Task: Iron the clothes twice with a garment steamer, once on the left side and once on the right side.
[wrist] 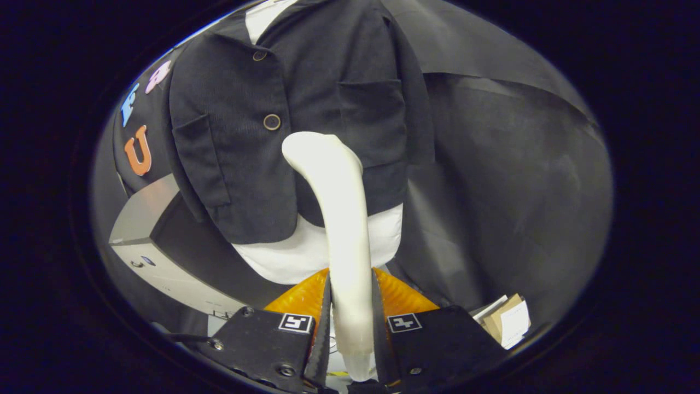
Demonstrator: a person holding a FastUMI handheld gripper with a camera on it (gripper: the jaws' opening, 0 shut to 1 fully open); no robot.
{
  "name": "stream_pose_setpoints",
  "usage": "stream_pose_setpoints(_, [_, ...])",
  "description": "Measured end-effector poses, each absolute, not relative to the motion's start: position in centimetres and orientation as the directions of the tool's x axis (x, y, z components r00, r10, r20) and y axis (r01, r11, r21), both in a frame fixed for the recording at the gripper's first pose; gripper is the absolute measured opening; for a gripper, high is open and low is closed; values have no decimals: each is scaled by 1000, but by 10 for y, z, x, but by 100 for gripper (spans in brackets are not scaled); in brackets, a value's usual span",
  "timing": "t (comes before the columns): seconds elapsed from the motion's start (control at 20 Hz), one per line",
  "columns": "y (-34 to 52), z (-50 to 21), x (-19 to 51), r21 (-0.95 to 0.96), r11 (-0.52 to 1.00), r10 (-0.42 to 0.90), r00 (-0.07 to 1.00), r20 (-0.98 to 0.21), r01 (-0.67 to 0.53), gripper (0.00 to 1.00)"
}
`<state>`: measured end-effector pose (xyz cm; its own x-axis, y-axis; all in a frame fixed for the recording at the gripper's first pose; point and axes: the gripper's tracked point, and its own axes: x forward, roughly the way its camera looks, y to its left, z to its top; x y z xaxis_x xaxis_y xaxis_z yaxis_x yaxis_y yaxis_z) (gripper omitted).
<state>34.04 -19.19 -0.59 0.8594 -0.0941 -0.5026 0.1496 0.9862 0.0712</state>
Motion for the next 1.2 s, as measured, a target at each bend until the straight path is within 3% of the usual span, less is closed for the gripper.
stream_pose_setpoints(0.7, [-190, -32, 335, 145, 979, -54, 863, -503, 146, 37])
stream_pose_setpoints(1.2, [-135, -32, 214, 167, 960, -134, 890, -436, 226, 37])
